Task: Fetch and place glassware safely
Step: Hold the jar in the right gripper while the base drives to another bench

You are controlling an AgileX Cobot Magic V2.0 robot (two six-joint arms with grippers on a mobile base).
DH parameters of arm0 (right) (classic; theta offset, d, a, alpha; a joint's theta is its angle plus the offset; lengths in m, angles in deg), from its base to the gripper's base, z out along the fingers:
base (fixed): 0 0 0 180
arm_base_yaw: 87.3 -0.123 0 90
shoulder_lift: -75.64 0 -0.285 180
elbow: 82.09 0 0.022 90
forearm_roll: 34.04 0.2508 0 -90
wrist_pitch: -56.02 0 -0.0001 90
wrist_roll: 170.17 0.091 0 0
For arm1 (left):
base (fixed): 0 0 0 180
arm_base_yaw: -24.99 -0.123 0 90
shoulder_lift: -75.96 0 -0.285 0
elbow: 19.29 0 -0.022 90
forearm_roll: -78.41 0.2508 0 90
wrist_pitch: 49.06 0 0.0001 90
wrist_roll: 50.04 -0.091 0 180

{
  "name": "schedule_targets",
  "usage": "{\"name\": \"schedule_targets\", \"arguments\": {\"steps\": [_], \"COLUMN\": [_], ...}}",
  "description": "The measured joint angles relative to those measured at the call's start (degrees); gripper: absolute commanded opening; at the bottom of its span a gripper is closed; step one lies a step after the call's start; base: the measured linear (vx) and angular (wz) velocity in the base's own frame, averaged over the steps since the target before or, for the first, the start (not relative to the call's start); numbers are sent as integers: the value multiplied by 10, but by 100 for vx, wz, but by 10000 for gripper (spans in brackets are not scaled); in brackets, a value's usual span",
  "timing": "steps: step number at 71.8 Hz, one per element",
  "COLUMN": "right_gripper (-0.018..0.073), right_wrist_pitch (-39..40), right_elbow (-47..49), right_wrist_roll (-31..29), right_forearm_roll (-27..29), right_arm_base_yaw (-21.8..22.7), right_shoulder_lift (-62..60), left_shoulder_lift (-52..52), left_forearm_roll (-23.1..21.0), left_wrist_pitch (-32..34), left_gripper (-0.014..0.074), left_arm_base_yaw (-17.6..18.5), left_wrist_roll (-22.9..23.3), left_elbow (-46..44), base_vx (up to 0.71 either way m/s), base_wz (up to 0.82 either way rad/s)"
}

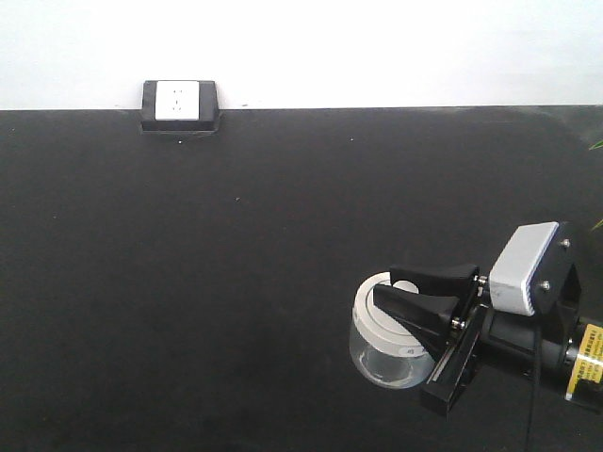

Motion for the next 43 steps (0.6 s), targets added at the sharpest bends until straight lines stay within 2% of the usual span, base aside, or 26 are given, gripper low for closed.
{"name": "schedule_targets", "arguments": {"steps": [43], "right_gripper": [-3], "right_wrist_pitch": [0], "right_elbow": [0], "right_wrist_roll": [0], "right_forearm_roll": [0], "right_arm_base_yaw": [0], "right_shoulder_lift": [0], "left_shoulder_lift": [0], "left_forearm_roll": [0], "left_wrist_pitch": [0], "left_gripper": [-7], "left_arm_base_yaw": [0], "left_wrist_roll": [0], "left_elbow": [0], "base_vx": [0], "base_wz": [0]}}
